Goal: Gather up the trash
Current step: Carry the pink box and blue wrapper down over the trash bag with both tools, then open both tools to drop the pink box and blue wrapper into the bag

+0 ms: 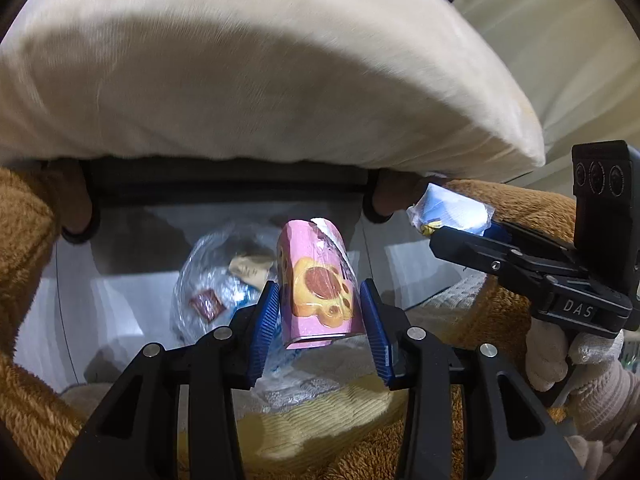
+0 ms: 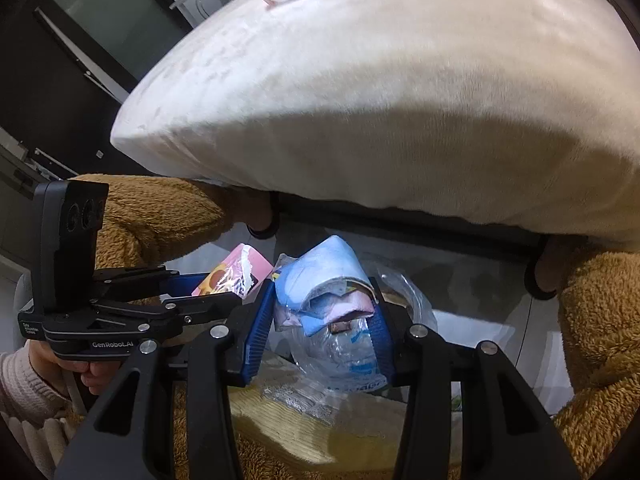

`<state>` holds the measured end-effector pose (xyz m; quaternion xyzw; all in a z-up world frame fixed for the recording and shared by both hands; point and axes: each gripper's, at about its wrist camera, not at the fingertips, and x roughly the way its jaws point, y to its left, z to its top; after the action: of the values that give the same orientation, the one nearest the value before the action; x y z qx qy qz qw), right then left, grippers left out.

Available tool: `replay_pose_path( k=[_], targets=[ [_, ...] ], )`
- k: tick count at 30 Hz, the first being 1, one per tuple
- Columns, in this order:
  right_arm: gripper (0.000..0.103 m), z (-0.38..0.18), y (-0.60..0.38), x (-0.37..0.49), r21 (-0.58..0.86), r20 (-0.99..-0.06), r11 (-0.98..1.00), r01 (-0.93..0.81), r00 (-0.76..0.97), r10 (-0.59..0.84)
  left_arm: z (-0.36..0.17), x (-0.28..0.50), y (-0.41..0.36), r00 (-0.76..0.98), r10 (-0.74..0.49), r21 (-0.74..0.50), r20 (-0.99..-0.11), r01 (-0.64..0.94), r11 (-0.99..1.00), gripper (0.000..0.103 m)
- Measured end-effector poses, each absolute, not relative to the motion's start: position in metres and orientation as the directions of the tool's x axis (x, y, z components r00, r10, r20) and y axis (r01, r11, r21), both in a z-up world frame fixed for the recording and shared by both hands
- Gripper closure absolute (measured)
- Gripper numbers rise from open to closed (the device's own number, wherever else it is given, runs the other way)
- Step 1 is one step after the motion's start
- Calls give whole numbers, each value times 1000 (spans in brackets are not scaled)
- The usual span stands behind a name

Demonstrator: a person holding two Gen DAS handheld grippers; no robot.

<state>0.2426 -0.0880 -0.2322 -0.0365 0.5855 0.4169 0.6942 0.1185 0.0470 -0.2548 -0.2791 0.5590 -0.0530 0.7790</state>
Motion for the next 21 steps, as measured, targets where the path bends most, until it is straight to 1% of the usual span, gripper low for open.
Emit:
replay_pose_path(
  k=[2, 6, 13, 18, 21],
  targets=[
    [58, -249, -82, 250, 468, -851, 664, -583, -93, 517, -265, 125, 50, 341, -404, -497, -849, -254, 830, 62],
    [58, -275, -73, 259, 484, -868, 703, -521, -183, 462, -287, 137, 53, 277, -432, -505, -858, -300, 810, 62],
    [58, -325, -72, 269, 496, -857, 792, -356, -350, 379, -321, 144, 56, 148, -490, -508, -859, -362, 782, 62],
    [58, -343, -76, 272, 481, -844, 832, -278, -404, 353, -340, 150, 51, 89, -538, -526, -838, -396, 753, 62],
    [57, -354, -77, 273, 475, -830, 848, -236, -441, 342, -347, 151, 52, 69, -521, -497, -851, -426, 756, 61]
  ],
)
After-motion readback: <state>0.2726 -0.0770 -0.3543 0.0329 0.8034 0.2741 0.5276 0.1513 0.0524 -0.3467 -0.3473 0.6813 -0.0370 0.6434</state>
